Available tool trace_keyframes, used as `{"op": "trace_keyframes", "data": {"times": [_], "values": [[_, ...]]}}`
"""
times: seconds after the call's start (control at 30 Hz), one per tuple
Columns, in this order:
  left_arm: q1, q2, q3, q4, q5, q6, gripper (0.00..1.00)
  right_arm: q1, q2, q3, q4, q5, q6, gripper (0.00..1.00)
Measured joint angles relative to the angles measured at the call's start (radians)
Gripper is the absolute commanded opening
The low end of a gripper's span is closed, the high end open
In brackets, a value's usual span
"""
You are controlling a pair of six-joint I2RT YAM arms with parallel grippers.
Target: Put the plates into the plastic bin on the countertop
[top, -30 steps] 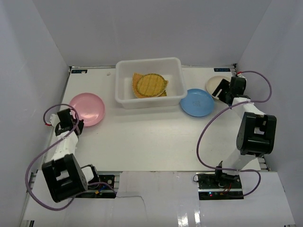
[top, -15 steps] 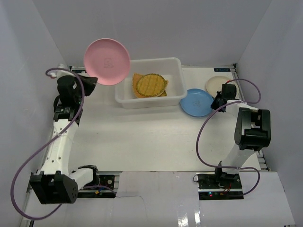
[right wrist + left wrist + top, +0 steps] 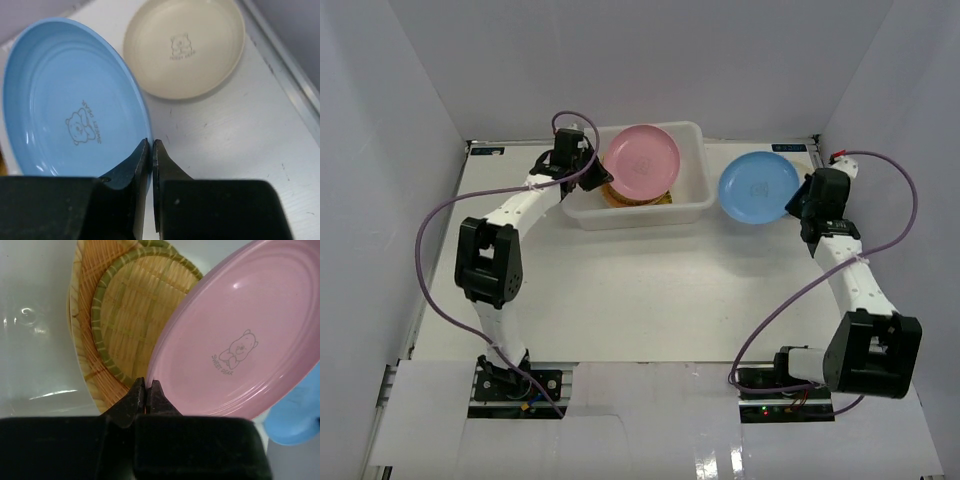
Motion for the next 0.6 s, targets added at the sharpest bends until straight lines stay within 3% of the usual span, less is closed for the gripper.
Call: {"op": "trace_keyframes", "data": {"times": [0.13,0.17,0.3,0.33,0.43,0.6], "values": [[-0.002,0.107,0.065,-0.052,-0.006,0.039,0.00,0.012,-0.107,0.060,-0.016,0.025,0.001,0.08],[-0.002,0.129,0.082,-0.064,-0.006,0.049,0.07,0.027,-0.113,0.089,-0.020,0.028,0.001,0.08],[-0.001,0.184,0.125,-0.107,-0.004,0.086,0.62,0.190,-0.044,0.277,-0.026,0.072,-0.009,0.08],[0.000,0.182,0.125,-0.116,-0.005,0.088,0.80,0.239,-0.005,0.328,-0.023,0.080,-0.012,0.08],[-0.001,0.148,0.125,-0.124,-0.003,0.099,0.93,0.349,0.104,0.429,0.002,0.080,-0.014,0.08],[-0.002,-0.060,0.042,-0.102,-0.018,0.113,0.94,0.433,0.325,0.570,-0.013,0.074,-0.013,0.08]]}}
